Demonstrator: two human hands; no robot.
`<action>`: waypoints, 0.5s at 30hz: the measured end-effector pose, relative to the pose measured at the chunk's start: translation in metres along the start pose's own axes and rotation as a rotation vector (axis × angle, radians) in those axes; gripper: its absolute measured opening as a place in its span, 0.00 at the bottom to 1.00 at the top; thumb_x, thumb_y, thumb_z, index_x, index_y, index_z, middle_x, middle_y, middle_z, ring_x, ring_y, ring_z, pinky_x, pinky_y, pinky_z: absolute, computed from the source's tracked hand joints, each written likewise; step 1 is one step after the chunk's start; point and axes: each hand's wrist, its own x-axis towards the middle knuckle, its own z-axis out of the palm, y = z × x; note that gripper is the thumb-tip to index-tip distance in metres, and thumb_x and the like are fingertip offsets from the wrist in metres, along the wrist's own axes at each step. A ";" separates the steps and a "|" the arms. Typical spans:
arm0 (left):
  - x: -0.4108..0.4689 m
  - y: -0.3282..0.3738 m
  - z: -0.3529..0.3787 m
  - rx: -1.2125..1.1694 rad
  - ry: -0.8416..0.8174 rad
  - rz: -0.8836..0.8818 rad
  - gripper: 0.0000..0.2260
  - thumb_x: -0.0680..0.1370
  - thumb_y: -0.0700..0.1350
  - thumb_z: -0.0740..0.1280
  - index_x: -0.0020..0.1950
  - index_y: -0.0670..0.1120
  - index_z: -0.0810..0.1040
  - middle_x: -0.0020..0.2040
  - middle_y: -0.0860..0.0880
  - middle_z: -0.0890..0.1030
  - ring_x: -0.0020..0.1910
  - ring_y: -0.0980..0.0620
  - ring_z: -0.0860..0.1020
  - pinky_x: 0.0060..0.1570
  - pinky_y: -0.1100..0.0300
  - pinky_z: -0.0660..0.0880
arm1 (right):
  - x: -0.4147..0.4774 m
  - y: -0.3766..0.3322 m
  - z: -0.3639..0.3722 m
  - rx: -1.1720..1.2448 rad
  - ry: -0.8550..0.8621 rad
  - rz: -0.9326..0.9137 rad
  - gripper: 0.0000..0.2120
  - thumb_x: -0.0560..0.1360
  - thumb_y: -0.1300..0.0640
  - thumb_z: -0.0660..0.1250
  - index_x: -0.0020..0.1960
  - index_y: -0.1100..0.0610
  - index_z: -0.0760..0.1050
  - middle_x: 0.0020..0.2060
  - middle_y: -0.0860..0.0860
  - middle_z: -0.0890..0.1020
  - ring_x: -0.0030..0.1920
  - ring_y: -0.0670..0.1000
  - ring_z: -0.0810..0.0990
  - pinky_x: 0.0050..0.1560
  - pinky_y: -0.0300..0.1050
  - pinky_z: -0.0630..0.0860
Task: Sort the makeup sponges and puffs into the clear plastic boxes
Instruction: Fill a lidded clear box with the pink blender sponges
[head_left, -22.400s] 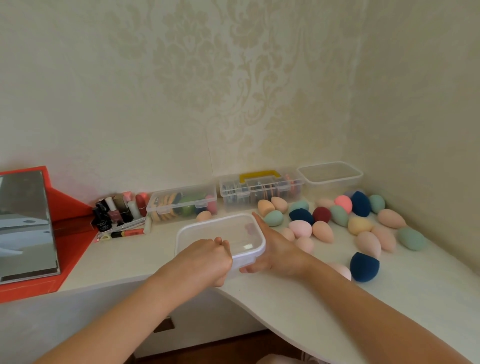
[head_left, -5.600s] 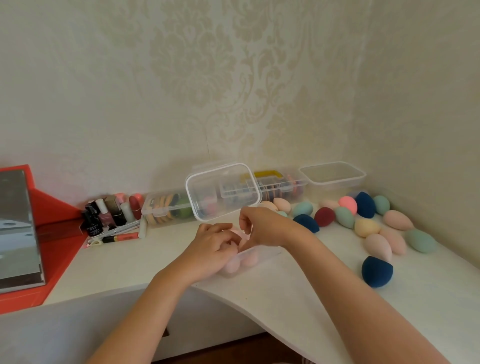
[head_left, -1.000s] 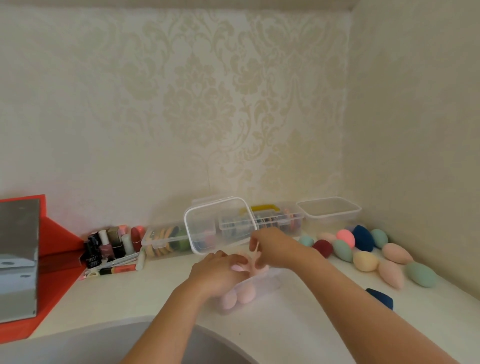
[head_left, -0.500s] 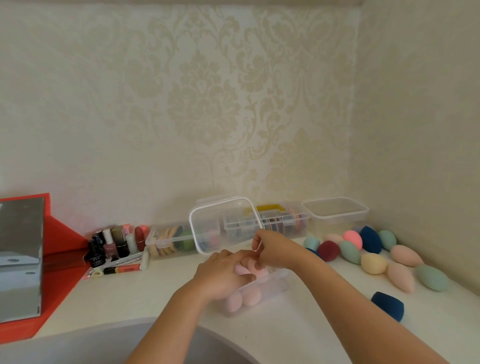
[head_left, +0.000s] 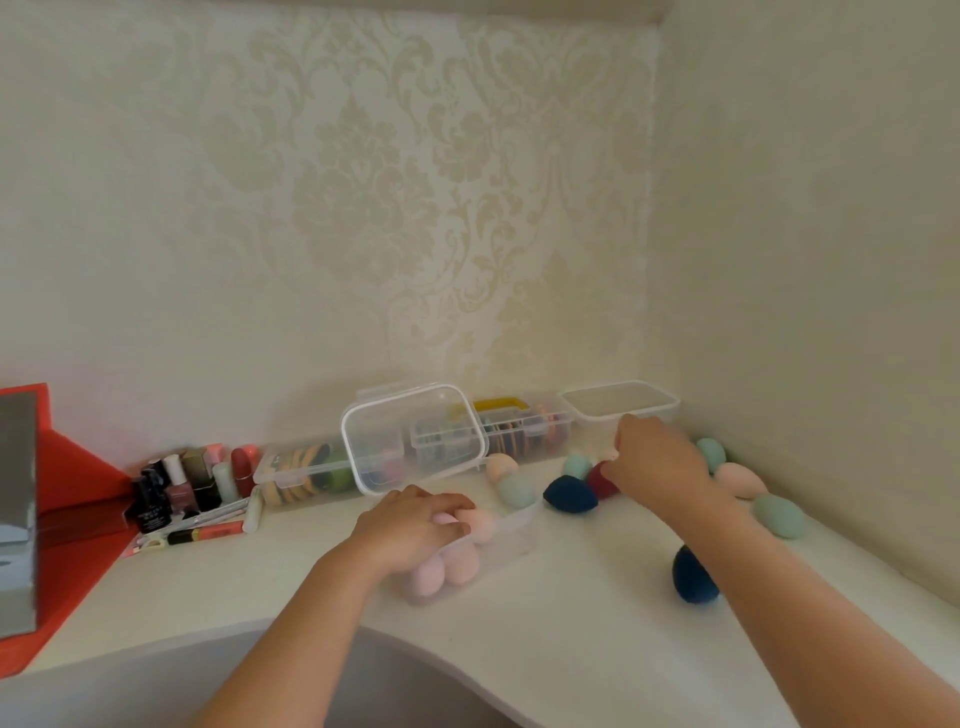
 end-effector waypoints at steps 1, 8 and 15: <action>0.000 0.000 0.001 0.000 0.001 -0.002 0.12 0.77 0.58 0.54 0.58 0.72 0.69 0.58 0.52 0.71 0.60 0.50 0.69 0.63 0.51 0.67 | 0.000 0.014 0.000 -0.074 -0.032 0.033 0.11 0.76 0.57 0.62 0.58 0.56 0.72 0.51 0.52 0.77 0.49 0.53 0.77 0.43 0.41 0.71; -0.006 0.005 0.003 0.001 0.016 -0.024 0.15 0.77 0.54 0.53 0.60 0.71 0.68 0.59 0.51 0.70 0.61 0.50 0.67 0.62 0.51 0.66 | -0.014 0.067 0.004 -0.353 -0.190 0.186 0.15 0.79 0.55 0.57 0.63 0.56 0.70 0.61 0.53 0.75 0.61 0.52 0.75 0.58 0.43 0.72; -0.015 0.009 0.004 -0.010 0.016 -0.046 0.14 0.78 0.56 0.54 0.62 0.70 0.67 0.62 0.52 0.69 0.64 0.49 0.65 0.63 0.51 0.64 | -0.016 0.073 0.002 -0.346 -0.091 0.180 0.13 0.78 0.60 0.57 0.62 0.58 0.69 0.58 0.52 0.78 0.58 0.51 0.77 0.51 0.40 0.73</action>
